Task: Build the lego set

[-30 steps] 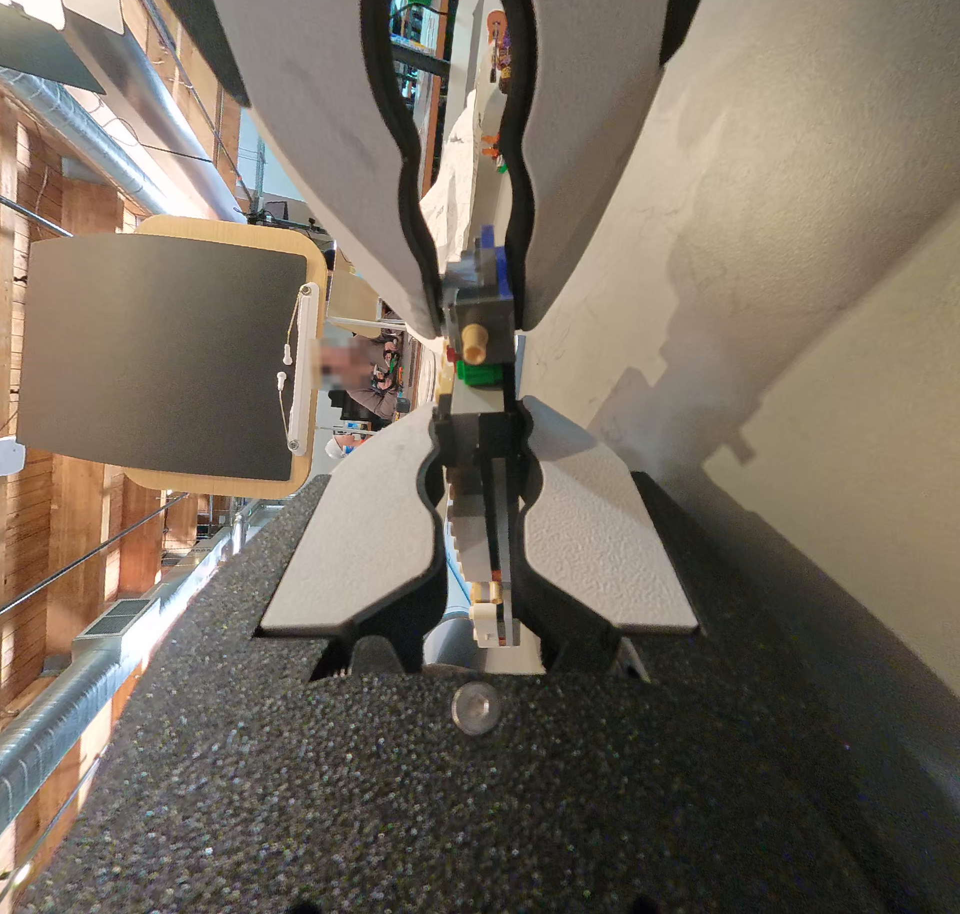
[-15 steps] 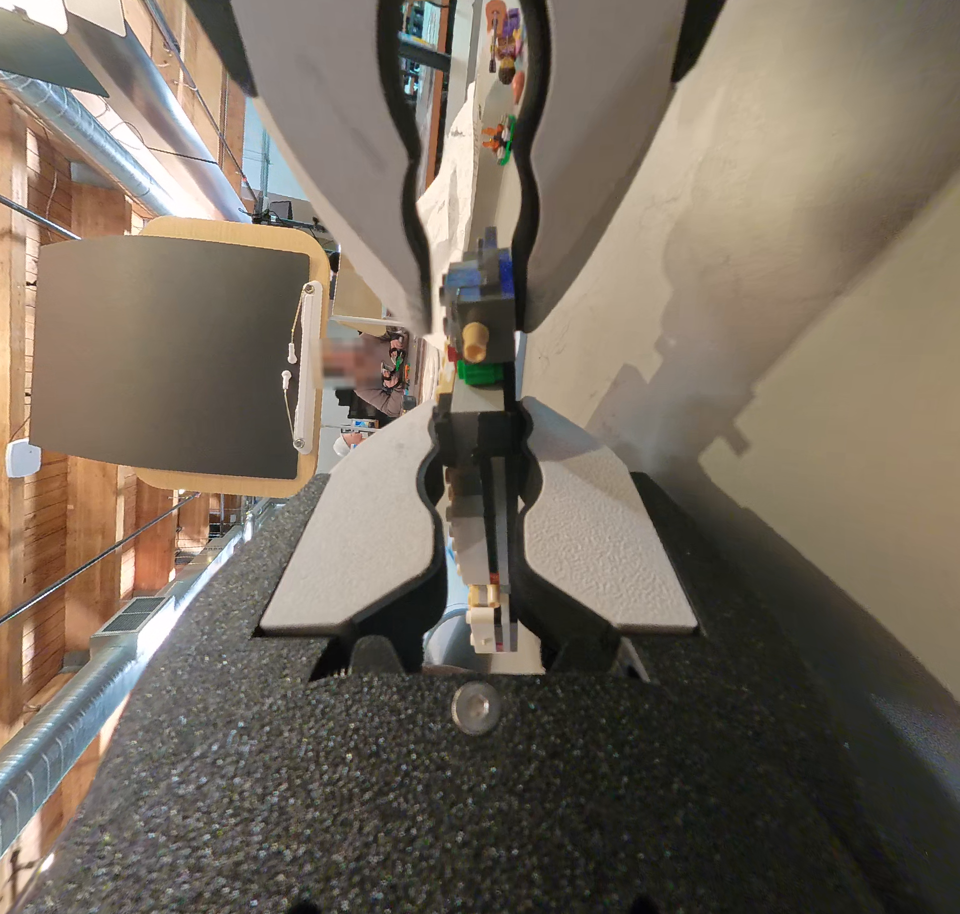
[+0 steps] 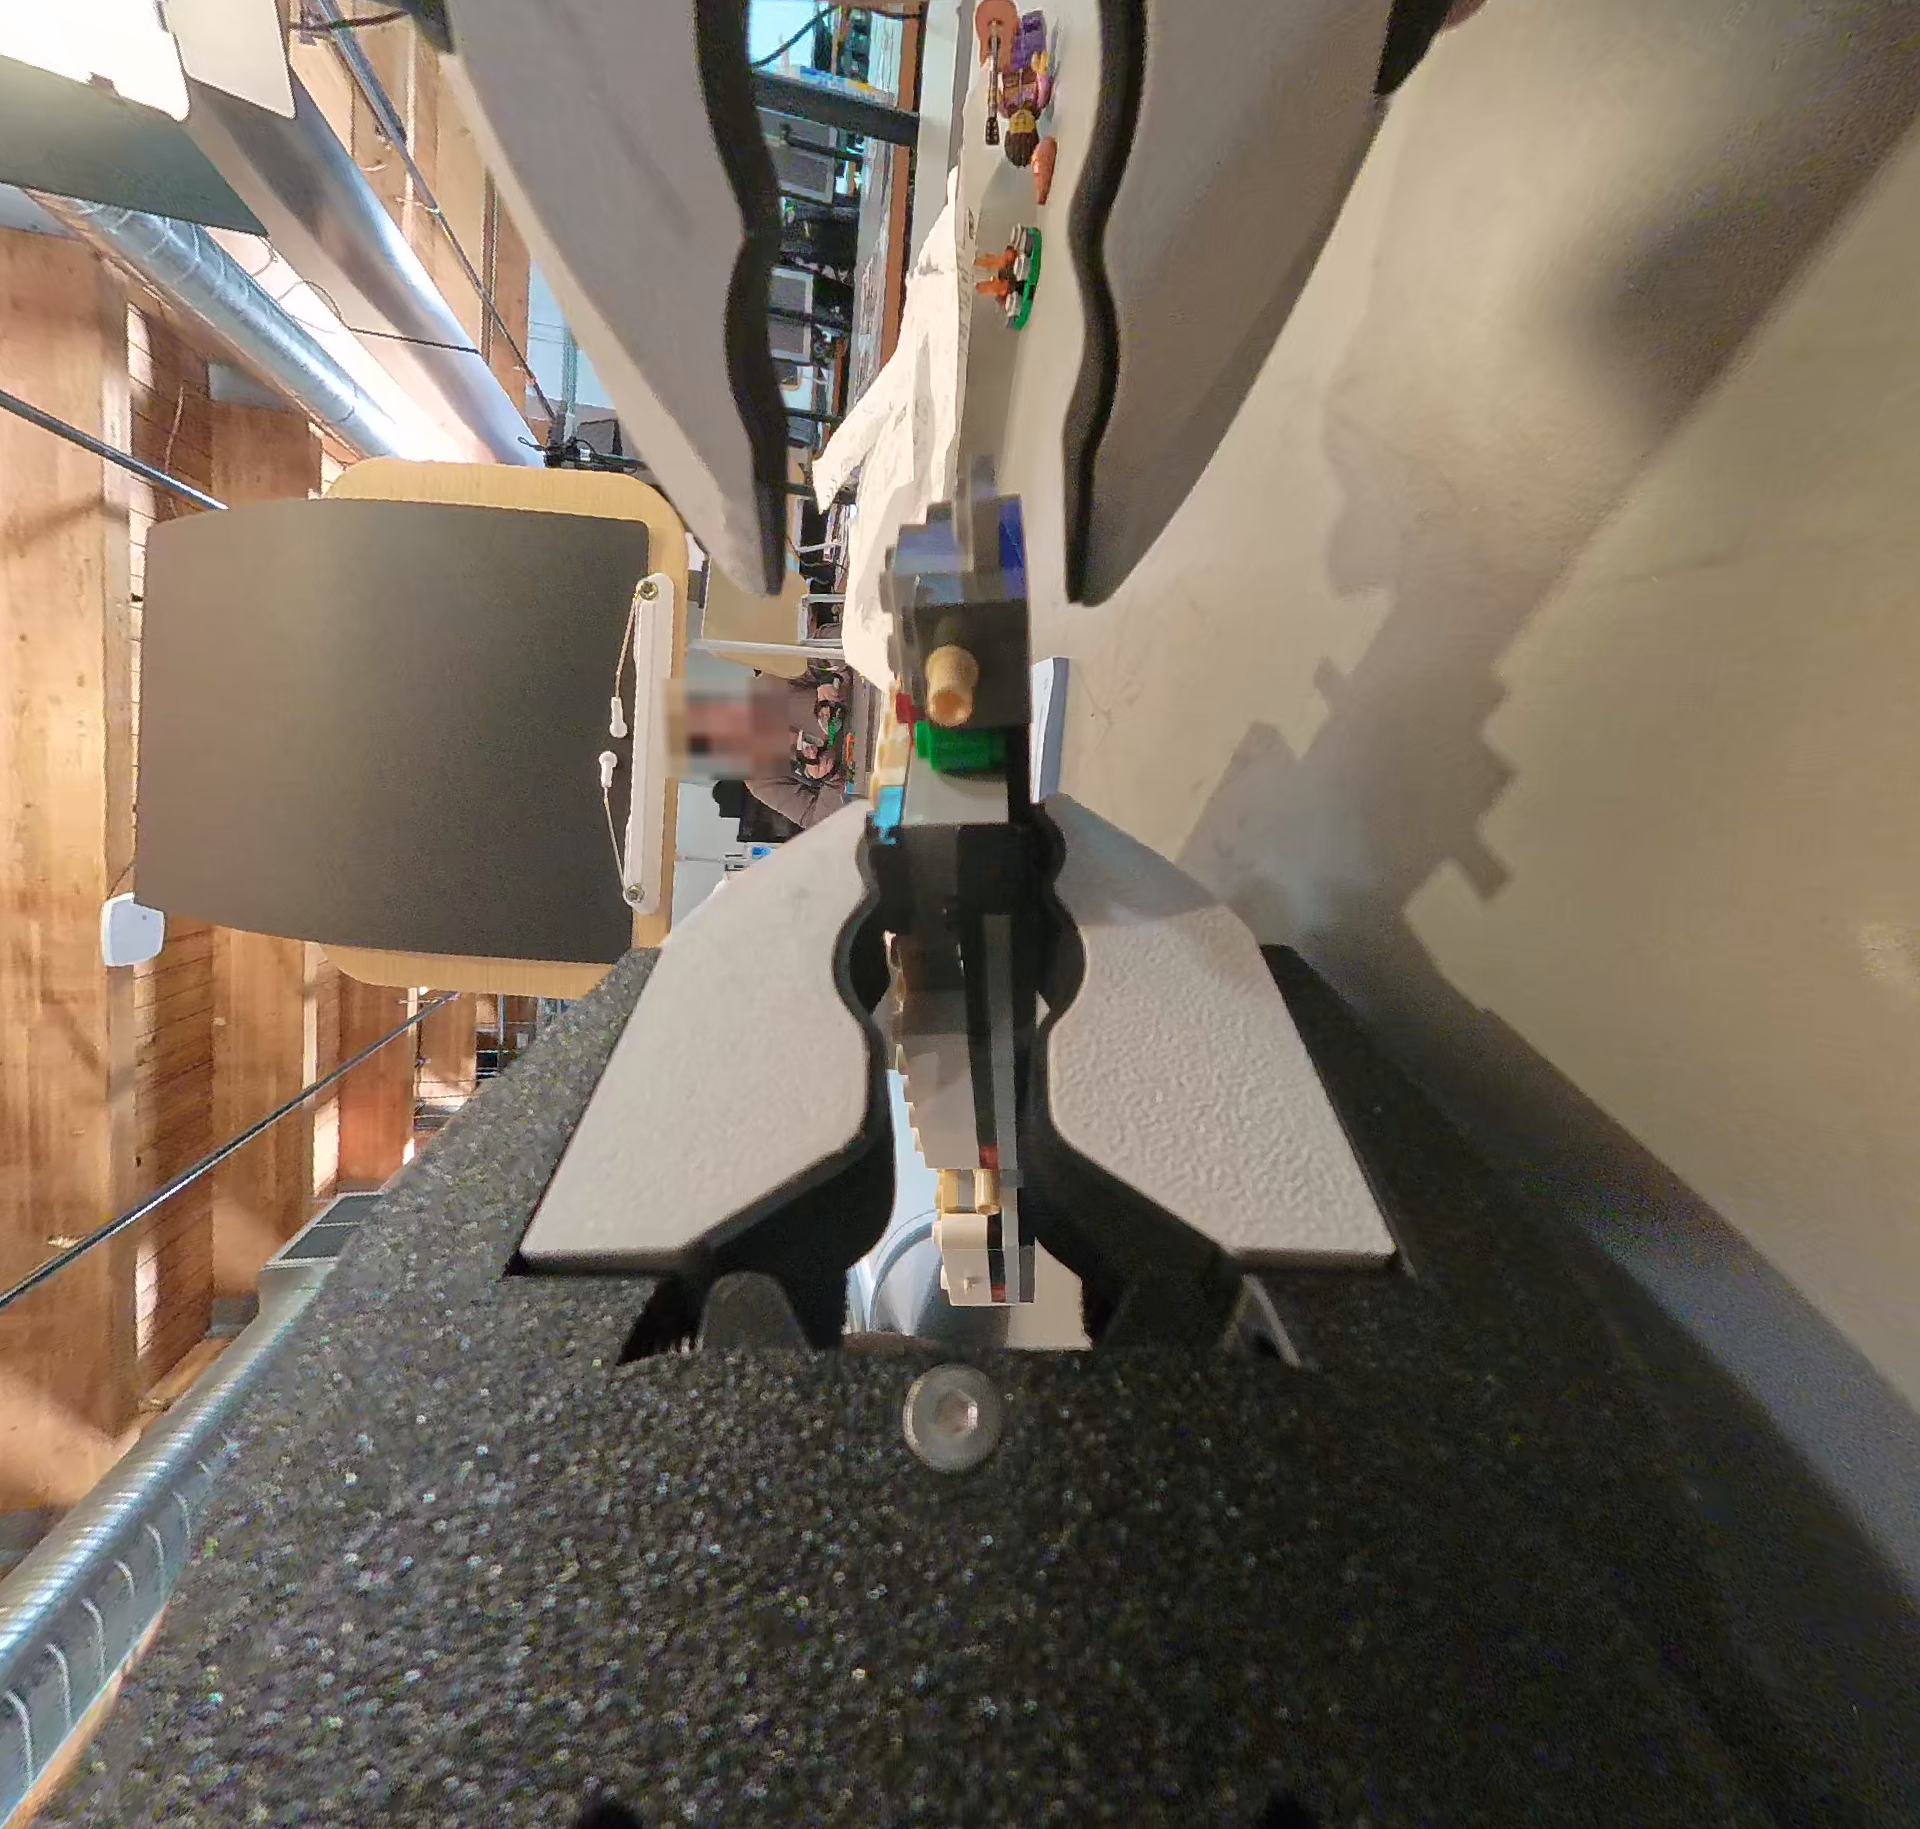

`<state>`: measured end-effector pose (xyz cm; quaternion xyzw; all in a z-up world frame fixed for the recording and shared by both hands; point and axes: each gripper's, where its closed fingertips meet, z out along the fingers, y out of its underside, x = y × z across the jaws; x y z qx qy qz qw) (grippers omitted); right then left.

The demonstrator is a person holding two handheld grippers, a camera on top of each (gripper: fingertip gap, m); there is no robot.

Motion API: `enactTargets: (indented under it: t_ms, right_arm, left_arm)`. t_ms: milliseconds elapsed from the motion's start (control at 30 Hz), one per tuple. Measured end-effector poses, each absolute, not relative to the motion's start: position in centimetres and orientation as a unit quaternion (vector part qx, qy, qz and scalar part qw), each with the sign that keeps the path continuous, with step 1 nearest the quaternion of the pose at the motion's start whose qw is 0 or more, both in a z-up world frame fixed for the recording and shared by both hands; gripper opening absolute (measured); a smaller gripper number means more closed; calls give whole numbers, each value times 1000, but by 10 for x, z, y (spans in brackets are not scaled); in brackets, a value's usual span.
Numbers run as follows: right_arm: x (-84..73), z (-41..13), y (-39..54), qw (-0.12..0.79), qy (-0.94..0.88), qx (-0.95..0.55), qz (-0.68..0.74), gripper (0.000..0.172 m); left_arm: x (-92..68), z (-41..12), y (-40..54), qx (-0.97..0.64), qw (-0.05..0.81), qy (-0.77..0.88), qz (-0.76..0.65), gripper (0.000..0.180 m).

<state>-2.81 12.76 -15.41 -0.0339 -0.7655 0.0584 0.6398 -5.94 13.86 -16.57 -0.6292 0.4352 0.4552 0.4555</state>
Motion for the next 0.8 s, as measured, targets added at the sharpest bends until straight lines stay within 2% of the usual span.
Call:
enactTargets:
  t_ms: [200, 333, 800]
  right_arm:
    - [-31, -159, 118, 637, -768, -25, 65, 35]
    - [-34, -161, 117, 639, -767, -16, 51, 21]
    - [-34, -163, 121, 609, -791, -27, 46, 20]
  left_arm:
    - [-56, -168, 138, -620, 450, 447, 461, 24]
    - [-52, -165, 136, -613, 456, 448, 465, 24]
    - [-51, -165, 138, -624, 449, 446, 460, 24]
